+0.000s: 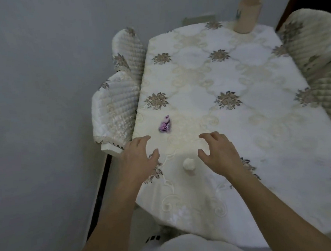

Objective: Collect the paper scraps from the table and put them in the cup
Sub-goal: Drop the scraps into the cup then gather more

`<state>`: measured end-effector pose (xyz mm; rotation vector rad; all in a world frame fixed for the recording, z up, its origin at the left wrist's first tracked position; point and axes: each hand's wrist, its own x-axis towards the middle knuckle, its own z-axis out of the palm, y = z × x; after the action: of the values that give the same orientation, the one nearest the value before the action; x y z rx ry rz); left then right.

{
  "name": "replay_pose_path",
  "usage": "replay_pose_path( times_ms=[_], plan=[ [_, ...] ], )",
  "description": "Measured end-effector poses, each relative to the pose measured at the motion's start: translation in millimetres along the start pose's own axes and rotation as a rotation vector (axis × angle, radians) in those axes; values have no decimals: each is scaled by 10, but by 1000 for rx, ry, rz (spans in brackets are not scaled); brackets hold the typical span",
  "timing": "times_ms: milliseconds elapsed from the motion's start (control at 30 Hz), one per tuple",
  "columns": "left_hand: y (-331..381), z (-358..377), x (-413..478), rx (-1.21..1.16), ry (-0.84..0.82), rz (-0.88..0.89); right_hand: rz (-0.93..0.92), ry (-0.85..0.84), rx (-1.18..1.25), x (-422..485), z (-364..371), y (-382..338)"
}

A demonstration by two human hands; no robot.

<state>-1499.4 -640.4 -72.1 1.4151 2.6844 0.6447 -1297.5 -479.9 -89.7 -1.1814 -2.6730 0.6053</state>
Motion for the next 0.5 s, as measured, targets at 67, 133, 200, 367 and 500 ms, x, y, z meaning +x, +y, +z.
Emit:
replay_pose_path(
  times_ms=[67, 133, 200, 367, 500],
  plan=[
    [-52, 49, 181, -16, -28, 9, 45, -17, -11, 31, 46, 17],
    [-120, 100, 358, -19, -59, 20, 89, -55, -19, 44, 119, 20],
    [-190, 186, 524, -20, -111, 32, 134, -105, -27, 56, 208, 17],
    [-330, 492, 828, -36, -265, 57, 229, -193, -16, 58, 456, -41],
    [-470, 730, 1048, -100, -352, 36, 273, -246, -60, 19, 680, -100]
  ],
)
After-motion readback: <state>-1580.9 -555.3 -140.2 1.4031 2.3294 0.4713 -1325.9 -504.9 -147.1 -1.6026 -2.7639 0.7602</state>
